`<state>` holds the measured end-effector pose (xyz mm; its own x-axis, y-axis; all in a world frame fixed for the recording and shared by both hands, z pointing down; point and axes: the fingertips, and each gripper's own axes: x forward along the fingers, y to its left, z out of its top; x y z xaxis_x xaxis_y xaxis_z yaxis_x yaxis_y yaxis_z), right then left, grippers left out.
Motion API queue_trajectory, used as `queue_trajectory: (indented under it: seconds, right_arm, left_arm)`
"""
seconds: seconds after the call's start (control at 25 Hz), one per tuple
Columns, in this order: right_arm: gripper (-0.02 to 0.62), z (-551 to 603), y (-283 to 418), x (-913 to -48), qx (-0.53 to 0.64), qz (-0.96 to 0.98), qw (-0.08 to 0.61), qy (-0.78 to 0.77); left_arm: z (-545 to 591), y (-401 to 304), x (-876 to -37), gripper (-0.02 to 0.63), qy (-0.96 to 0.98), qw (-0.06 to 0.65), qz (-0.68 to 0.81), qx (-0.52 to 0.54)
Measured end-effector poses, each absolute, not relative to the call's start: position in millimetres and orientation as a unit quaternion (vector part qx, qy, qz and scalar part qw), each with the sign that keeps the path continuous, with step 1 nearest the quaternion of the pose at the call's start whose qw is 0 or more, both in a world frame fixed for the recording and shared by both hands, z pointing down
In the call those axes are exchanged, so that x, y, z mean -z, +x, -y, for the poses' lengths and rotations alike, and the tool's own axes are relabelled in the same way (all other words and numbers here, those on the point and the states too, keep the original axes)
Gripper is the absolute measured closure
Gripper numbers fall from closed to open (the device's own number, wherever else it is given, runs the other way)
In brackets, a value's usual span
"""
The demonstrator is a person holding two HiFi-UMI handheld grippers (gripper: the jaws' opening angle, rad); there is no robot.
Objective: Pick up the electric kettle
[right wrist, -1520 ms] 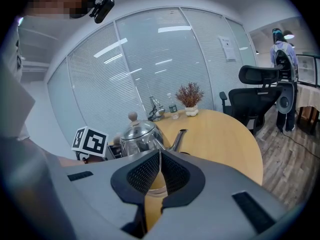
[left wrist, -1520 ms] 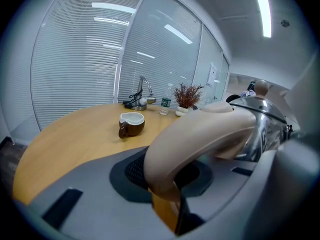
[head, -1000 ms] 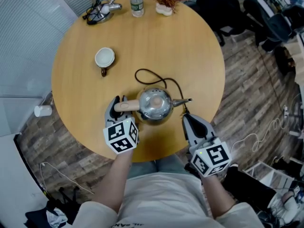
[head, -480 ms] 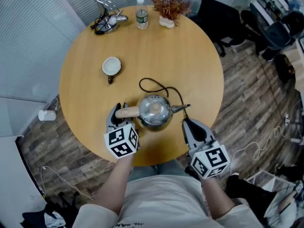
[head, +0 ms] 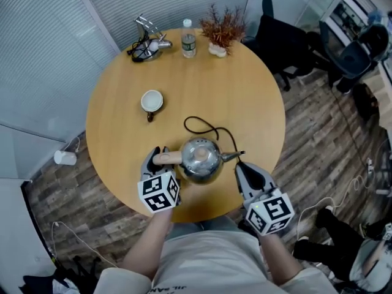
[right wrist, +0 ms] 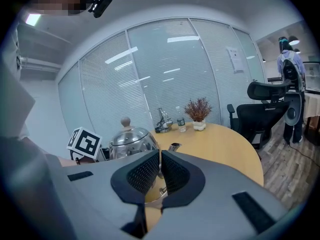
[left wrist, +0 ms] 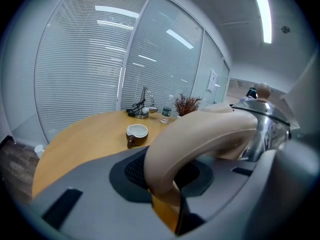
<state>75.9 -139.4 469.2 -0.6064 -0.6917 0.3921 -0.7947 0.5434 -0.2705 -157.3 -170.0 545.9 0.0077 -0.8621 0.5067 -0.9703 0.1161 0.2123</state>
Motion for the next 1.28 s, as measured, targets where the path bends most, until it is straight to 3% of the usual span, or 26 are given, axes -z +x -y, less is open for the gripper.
queue_trajectory:
  seconds: [1.28]
  right_arm:
    - [0.560, 99.0, 81.7, -416.1, -0.161, 0.882, 0.081, 0.435]
  left_arm:
    - [103.7, -181.6, -482.7, 0.516, 0.662, 0.267, 0.696, -0.077]
